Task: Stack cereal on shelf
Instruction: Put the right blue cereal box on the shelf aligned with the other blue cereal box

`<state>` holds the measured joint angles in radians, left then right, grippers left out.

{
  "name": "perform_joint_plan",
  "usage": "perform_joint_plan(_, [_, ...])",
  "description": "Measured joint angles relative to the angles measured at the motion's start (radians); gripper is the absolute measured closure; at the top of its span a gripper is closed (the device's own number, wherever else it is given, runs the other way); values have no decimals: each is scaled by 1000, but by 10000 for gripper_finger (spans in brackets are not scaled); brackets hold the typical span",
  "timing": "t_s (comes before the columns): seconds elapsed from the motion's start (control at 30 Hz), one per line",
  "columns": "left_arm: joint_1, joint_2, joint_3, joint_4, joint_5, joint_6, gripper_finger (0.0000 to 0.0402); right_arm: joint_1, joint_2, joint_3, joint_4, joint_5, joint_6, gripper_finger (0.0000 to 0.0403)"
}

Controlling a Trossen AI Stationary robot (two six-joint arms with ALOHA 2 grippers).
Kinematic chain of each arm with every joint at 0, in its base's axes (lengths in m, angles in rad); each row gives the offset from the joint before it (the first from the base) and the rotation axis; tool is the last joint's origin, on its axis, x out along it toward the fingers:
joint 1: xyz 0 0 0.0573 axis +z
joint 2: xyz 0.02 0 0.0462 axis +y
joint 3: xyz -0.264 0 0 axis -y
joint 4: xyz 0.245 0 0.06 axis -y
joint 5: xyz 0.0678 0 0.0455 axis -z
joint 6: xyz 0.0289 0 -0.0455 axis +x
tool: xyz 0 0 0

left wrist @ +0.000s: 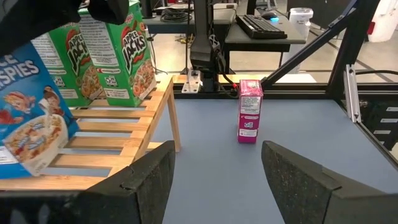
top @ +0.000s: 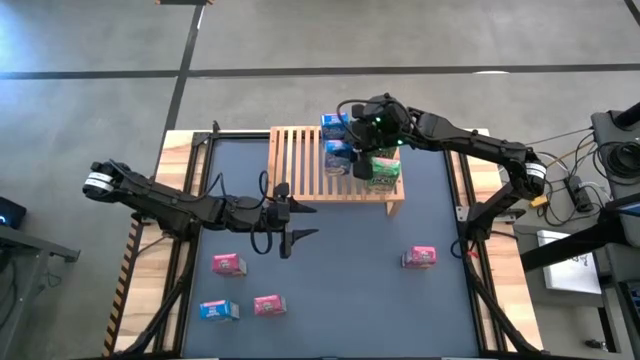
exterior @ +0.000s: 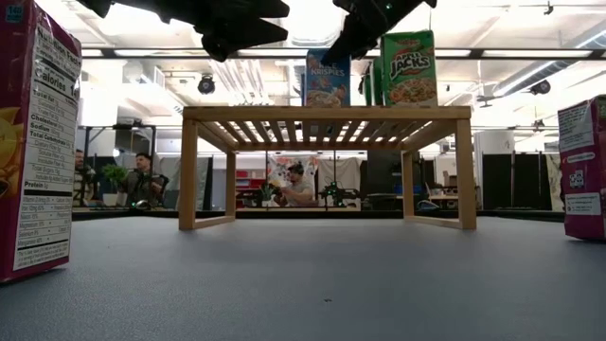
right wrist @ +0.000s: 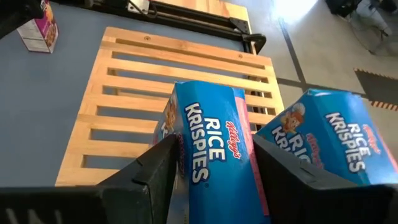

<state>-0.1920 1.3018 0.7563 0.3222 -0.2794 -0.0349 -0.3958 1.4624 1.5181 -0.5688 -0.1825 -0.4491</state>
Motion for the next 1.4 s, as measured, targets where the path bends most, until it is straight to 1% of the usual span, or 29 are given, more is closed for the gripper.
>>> perform_joint_plan(0.17, [0,0,0,0,0,0,178,0,0,0,35,0,-14,227])
perform_joint_plan(0.53, [0,0,0,0,0,0,178,0,0,0,35,0,-42,227])
perform_joint_plan(0.73, [0,-1,0,0,0,0,178,0,22,0,36,0,-50,227])
perform_joint_plan(1.17, [0,-1,0,0,0,0,178,0,33,1,71,3,-59,227])
perform_joint_plan(1.4, [0,-1,0,0,0,0,178,0,32,1,67,52,-60,227])
